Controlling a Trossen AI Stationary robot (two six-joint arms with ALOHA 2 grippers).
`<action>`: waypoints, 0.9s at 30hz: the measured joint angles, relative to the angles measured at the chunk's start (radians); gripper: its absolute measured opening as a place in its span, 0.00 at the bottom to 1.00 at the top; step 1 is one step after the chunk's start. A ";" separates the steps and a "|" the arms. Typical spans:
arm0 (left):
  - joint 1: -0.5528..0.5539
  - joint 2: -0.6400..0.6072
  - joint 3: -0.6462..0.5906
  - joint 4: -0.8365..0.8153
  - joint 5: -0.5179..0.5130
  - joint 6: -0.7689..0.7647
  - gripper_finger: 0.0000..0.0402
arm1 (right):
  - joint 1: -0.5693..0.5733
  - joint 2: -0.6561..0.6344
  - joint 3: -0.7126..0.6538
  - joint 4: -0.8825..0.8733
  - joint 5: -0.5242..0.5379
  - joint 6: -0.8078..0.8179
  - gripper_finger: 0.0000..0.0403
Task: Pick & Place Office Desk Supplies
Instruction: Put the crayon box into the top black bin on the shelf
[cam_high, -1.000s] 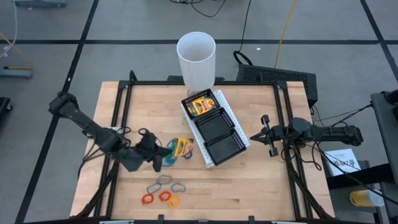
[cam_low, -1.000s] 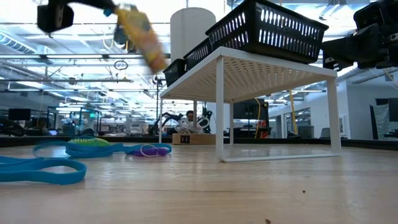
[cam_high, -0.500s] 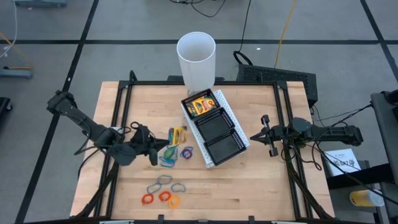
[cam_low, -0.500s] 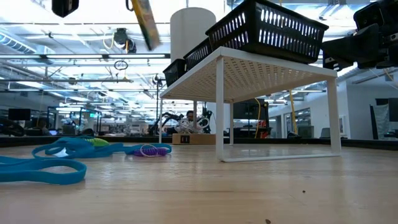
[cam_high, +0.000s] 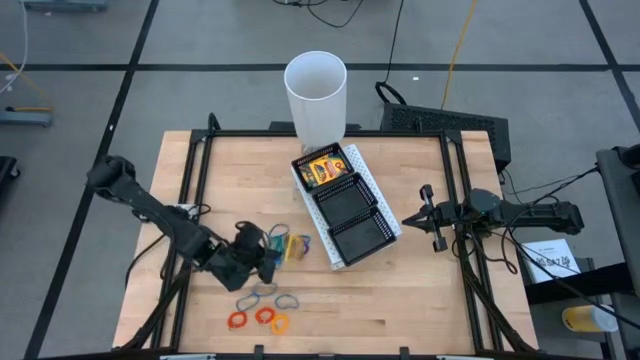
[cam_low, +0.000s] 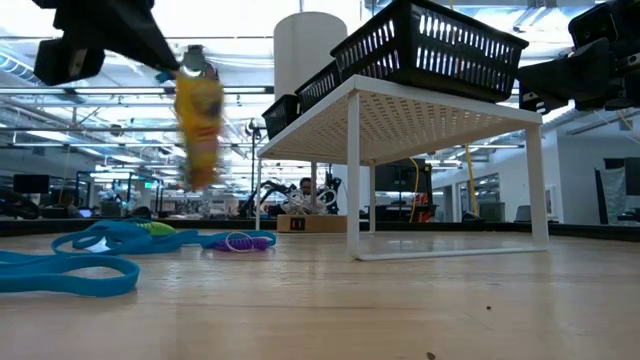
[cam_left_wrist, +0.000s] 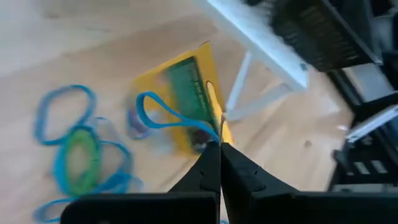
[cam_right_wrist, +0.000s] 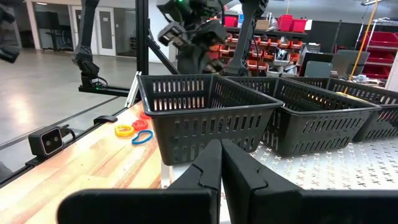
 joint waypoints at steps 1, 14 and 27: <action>-0.006 0.010 0.000 0.019 0.000 0.001 0.00 | 0.000 0.000 0.000 0.000 0.000 0.000 0.00; -0.039 0.225 0.000 0.010 0.196 -0.238 0.00 | 0.000 0.000 0.000 0.000 0.000 0.000 0.00; -0.034 0.261 0.000 0.000 0.261 -0.259 0.02 | 0.000 0.000 0.000 0.000 0.000 0.000 0.00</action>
